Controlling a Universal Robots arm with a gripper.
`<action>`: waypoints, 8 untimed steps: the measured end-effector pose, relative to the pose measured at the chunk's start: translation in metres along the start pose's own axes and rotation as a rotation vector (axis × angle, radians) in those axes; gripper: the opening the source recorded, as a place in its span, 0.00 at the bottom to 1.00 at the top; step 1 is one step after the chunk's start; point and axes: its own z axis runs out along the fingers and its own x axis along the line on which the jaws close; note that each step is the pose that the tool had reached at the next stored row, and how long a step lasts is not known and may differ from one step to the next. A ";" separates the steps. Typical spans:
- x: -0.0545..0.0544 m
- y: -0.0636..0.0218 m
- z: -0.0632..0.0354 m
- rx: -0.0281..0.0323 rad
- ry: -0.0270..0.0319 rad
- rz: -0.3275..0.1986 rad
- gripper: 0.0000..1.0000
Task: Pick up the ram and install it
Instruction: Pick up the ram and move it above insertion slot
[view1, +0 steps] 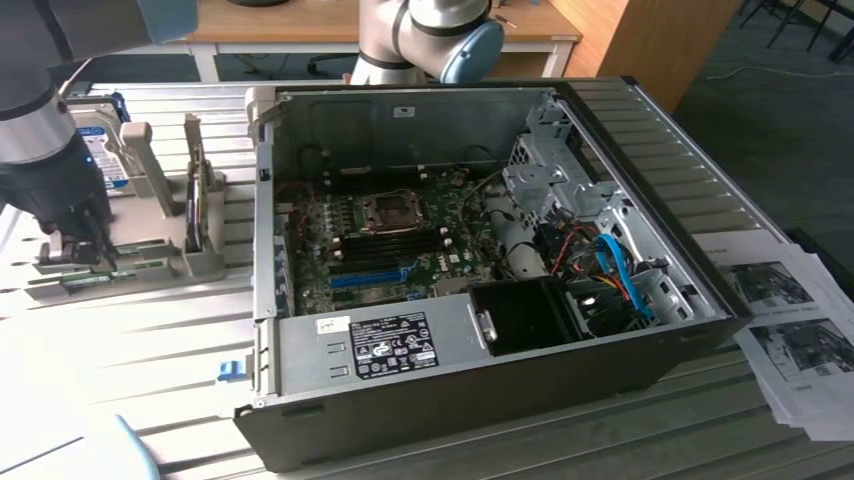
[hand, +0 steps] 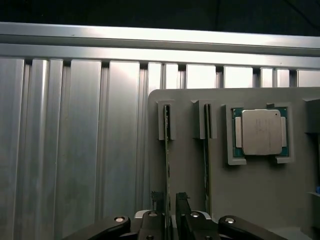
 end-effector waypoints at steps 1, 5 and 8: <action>0.000 -0.0013 -0.0001 0.0000 0.0000 0.000 0.23; 0.000 -0.0030 0.0001 0.0000 0.0000 0.000 0.23; 0.000 -0.0034 0.0024 0.0001 -0.0001 0.000 0.23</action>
